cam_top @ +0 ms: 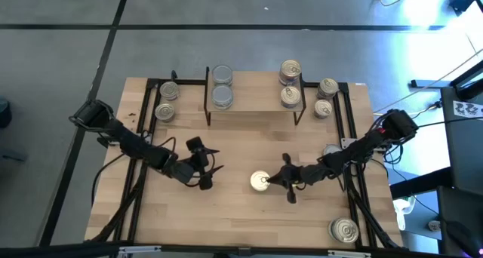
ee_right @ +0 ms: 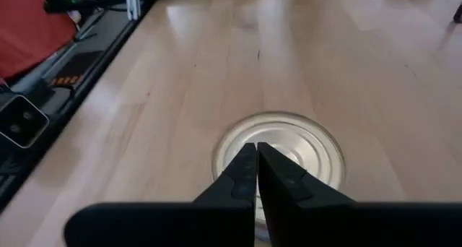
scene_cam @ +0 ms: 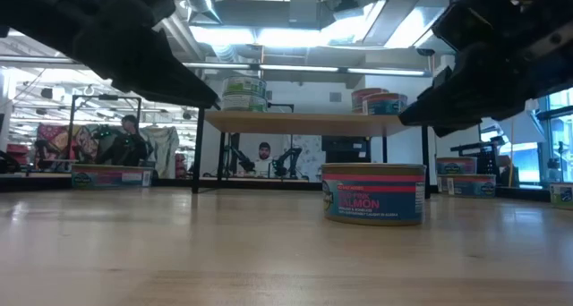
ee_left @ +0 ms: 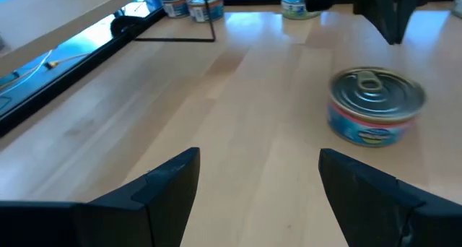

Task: Stack canned seafood by type on shelf
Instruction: Stack the blue pink tuna can on top of the blue pink tuna can on the shelf

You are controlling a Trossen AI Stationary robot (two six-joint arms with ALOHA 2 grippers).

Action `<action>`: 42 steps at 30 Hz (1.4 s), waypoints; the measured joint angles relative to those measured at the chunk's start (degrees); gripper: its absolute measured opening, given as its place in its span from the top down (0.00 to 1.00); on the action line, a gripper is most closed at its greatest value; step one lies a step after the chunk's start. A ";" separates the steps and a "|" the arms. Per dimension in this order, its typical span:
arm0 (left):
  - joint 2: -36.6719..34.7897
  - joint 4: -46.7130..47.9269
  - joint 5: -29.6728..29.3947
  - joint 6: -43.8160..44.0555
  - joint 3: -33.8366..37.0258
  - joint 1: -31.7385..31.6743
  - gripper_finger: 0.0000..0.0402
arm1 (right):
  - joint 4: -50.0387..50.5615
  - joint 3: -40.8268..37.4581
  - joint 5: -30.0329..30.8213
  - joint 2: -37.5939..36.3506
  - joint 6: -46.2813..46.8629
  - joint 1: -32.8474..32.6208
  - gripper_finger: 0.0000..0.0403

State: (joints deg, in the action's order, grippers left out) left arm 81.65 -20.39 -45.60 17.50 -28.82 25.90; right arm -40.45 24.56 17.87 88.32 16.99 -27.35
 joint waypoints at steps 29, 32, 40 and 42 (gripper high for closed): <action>0.28 -5.56 4.39 -8.66 -2.38 -1.54 0.30 | -2.11 1.81 5.52 9.97 -2.34 0.00 0.96; 1.60 -5.56 4.75 -12.23 -4.23 -1.54 0.30 | -1.92 1.81 5.57 10.17 -2.38 0.00 0.96; 8.72 -5.33 6.08 -19.12 -10.56 -1.54 0.30 | 0.54 1.82 5.47 10.20 -2.05 -0.07 0.96; 10.61 -5.50 6.38 -20.53 -12.24 -1.54 0.30 | 0.91 1.79 5.50 10.20 -2.03 -0.07 0.96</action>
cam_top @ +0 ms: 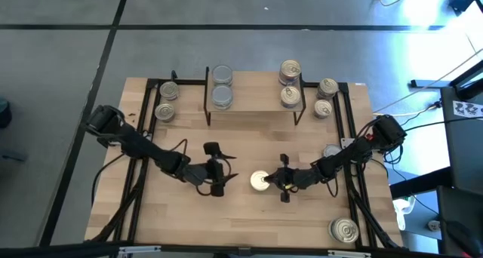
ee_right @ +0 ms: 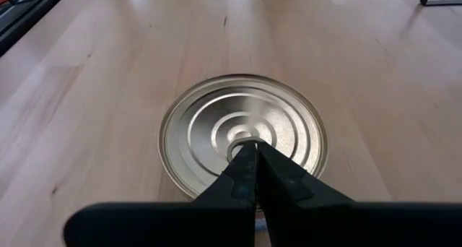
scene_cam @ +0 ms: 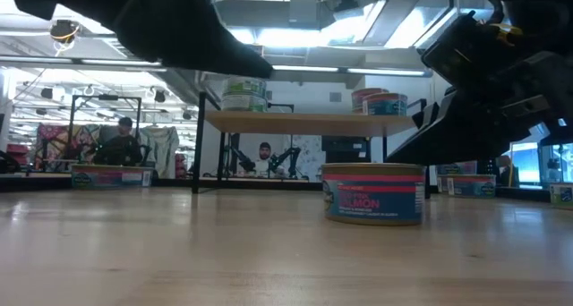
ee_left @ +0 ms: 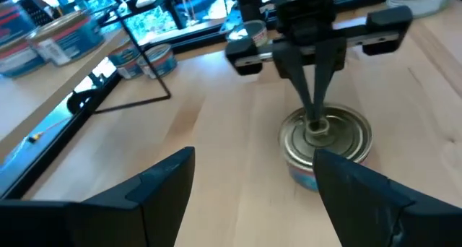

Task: Stack canned seafood by type on shelf
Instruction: Stack the blue pink tuna can on top of the blue pink tuna can on the shelf

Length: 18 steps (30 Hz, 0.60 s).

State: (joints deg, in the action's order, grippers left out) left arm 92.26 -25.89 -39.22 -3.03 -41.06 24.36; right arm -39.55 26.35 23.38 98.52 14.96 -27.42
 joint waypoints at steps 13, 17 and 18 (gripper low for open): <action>10.05 3.32 2.83 -7.74 -8.82 -0.11 0.30 | -12.86 -7.10 1.63 0.21 1.29 -1.51 0.96; 12.99 3.37 2.99 -11.95 -11.04 -0.20 0.30 | -12.57 -7.06 1.73 0.17 1.29 -1.57 0.96; 13.81 3.62 3.05 -13.60 -11.56 -0.17 0.30 | -12.62 -7.08 1.73 0.17 1.29 -1.57 0.96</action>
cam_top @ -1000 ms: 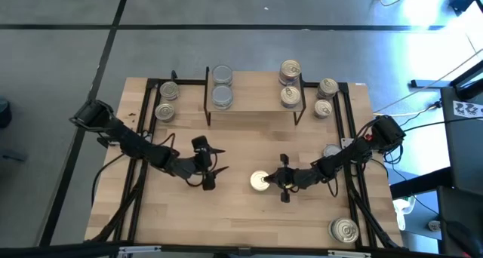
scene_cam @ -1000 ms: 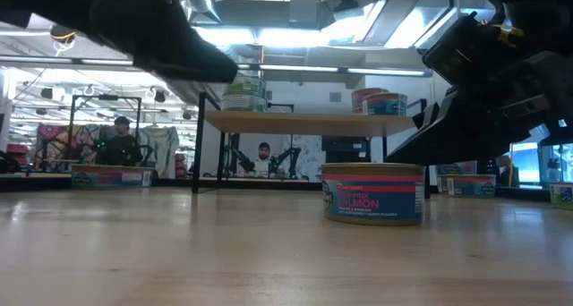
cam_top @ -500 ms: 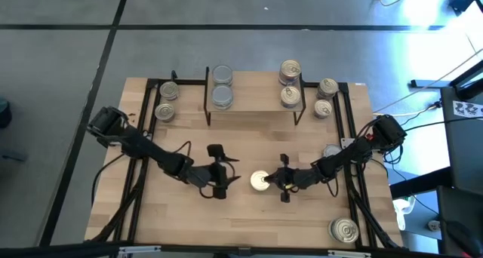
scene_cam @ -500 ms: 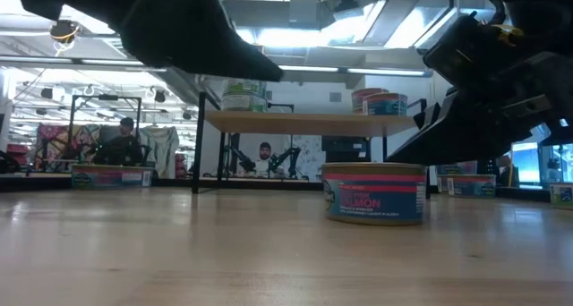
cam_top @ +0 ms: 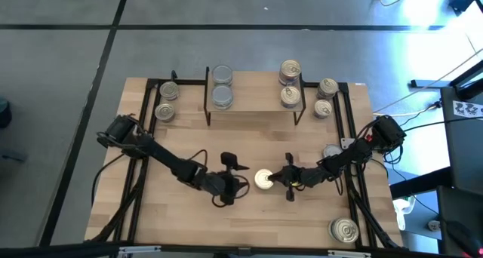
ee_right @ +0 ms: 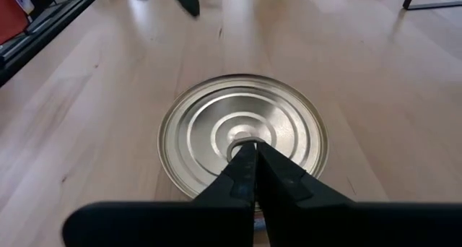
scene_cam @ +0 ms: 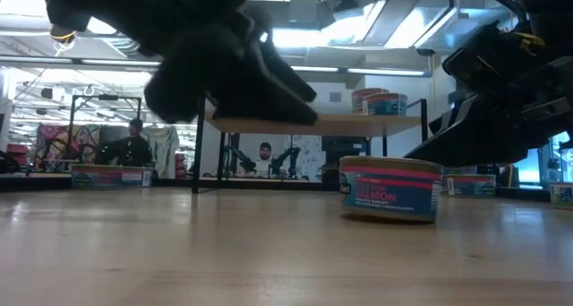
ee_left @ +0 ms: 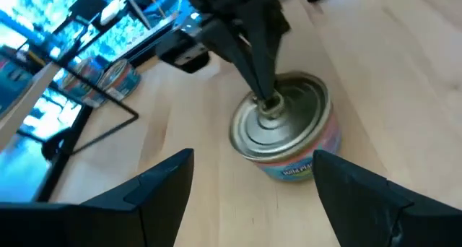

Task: Stack canned seafood by type on shelf
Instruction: Stack the blue pink tuna can on top of the blue pink tuna can on the shelf

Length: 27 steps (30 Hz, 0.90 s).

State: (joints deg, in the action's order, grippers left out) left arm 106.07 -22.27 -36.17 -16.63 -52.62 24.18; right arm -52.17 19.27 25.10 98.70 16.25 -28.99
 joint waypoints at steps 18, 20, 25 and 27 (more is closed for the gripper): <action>10.50 14.30 1.74 -23.75 -12.60 -0.35 0.30 | -0.22 0.02 -0.18 0.00 -0.04 0.11 0.96; 11.52 13.89 1.77 -25.94 -13.12 -0.36 0.30 | -0.26 0.00 -0.18 0.00 -0.07 0.09 0.96; 12.94 12.44 1.75 -28.78 -13.27 -1.08 0.30 | -0.32 0.02 -0.20 0.00 -0.07 0.09 0.96; 13.57 11.74 1.83 -28.80 -13.40 -1.55 0.30 | -0.28 0.02 -0.21 0.00 -0.07 0.11 0.96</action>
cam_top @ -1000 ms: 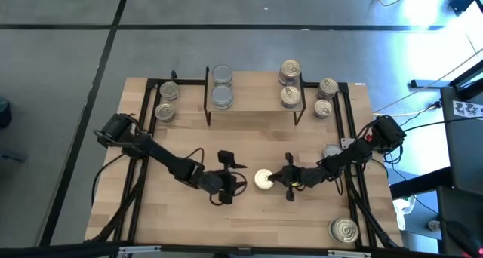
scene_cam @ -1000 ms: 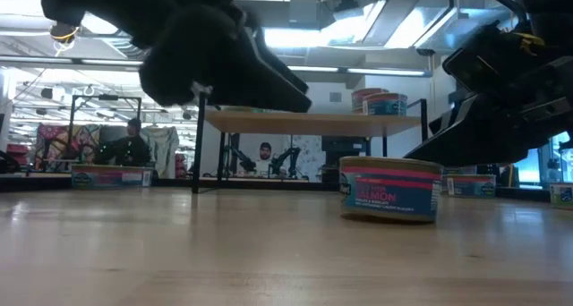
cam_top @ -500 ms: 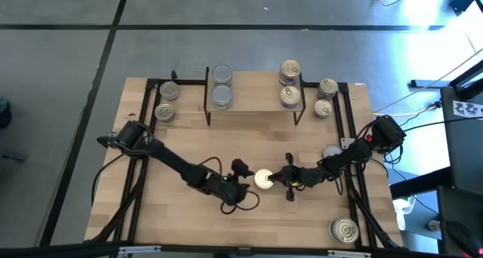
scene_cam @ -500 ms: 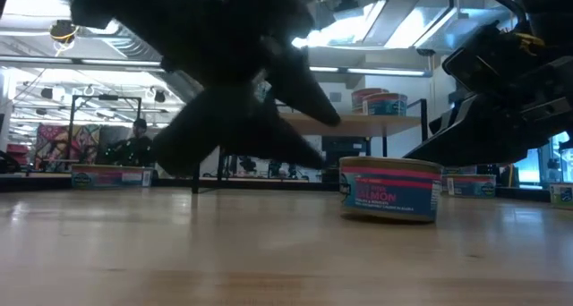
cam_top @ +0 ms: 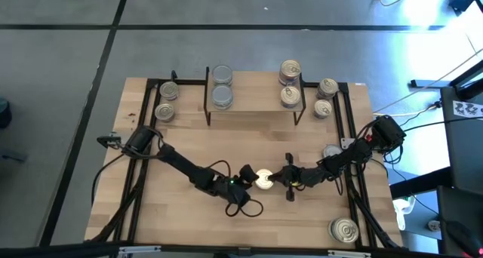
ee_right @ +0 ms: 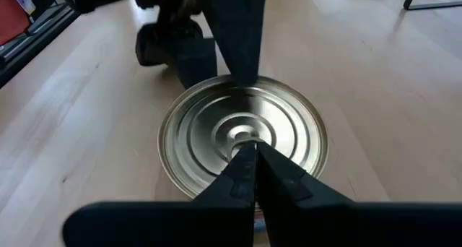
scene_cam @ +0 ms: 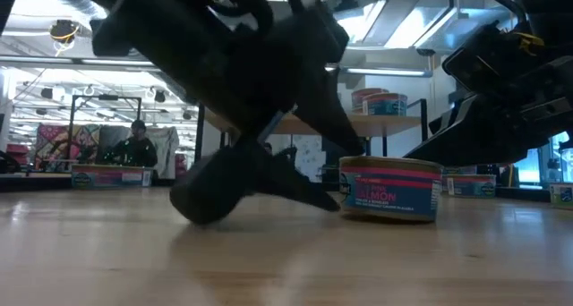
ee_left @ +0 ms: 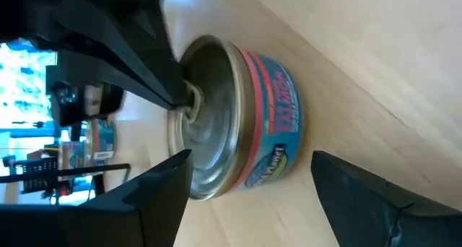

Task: Stack canned seafood by type on shelf
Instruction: Stack the blue pink tuna can on top of the blue pink tuna can on the shelf

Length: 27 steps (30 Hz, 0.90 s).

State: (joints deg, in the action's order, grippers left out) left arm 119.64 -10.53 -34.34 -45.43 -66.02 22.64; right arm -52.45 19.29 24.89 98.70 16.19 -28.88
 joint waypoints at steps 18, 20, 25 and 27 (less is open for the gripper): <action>0.91 -2.68 7.21 -4.92 -0.02 -3.02 0.30 | 1.51 0.04 0.15 -0.04 0.16 0.02 0.96; 0.91 -2.56 7.89 -5.11 -0.02 -3.73 0.30 | 1.51 0.04 0.19 -0.04 0.20 0.02 0.96; 0.95 -2.48 10.05 -5.49 0.02 -5.08 0.30 | 1.45 0.01 0.36 -0.02 0.24 0.02 0.96; 0.96 -2.56 10.82 -5.54 0.07 -5.41 0.30 | 1.34 0.00 0.46 0.19 0.24 0.02 0.96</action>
State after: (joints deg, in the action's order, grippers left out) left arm 120.60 -13.09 -23.52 -50.97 -65.95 17.23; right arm -51.11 19.29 25.35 98.88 16.43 -28.86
